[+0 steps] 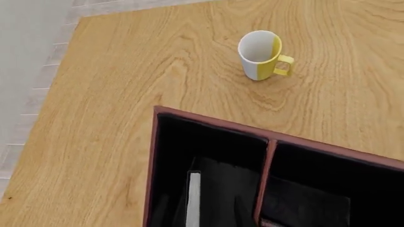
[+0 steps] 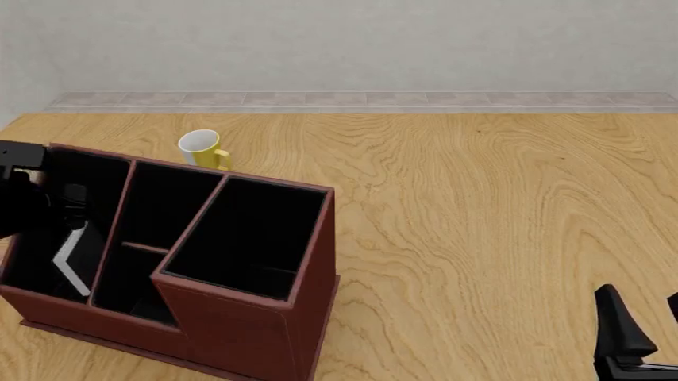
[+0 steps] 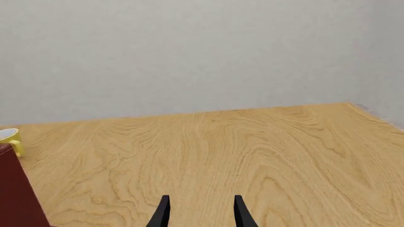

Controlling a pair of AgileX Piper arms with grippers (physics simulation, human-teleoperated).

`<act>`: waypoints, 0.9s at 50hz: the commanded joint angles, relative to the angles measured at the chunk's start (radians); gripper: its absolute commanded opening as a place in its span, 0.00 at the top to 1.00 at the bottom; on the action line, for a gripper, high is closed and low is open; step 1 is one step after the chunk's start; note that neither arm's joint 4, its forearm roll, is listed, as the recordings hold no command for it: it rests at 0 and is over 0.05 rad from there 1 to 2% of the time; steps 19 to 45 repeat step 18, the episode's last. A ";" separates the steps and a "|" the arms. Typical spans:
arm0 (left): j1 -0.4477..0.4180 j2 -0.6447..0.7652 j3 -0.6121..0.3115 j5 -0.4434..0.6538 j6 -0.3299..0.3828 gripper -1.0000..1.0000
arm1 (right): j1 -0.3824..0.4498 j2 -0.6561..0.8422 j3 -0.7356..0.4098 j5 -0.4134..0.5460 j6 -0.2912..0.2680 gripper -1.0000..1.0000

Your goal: Pick up the book and place it in the left compartment of the caddy.

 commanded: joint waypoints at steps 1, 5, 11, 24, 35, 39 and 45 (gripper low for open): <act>-0.008 -0.038 -0.038 0.047 0.003 0.00 | -0.001 0.000 -0.001 0.000 0.001 0.00; -0.017 -0.065 -0.074 0.086 0.002 0.00 | -0.002 0.000 -0.002 -0.001 0.002 0.00; -0.027 -0.094 -0.110 0.119 0.006 0.00 | -0.001 0.000 -0.002 -0.001 0.001 0.00; -0.056 -0.141 -0.164 0.175 0.013 0.00 | -0.004 0.000 -0.001 -0.004 0.007 0.00; -0.056 -0.141 -0.164 0.175 0.013 0.00 | -0.004 0.000 -0.001 -0.004 0.007 0.00; -0.056 -0.141 -0.164 0.175 0.013 0.00 | -0.004 0.000 -0.001 -0.004 0.007 0.00; -0.056 -0.141 -0.164 0.175 0.013 0.00 | -0.004 0.000 -0.001 -0.004 0.007 0.00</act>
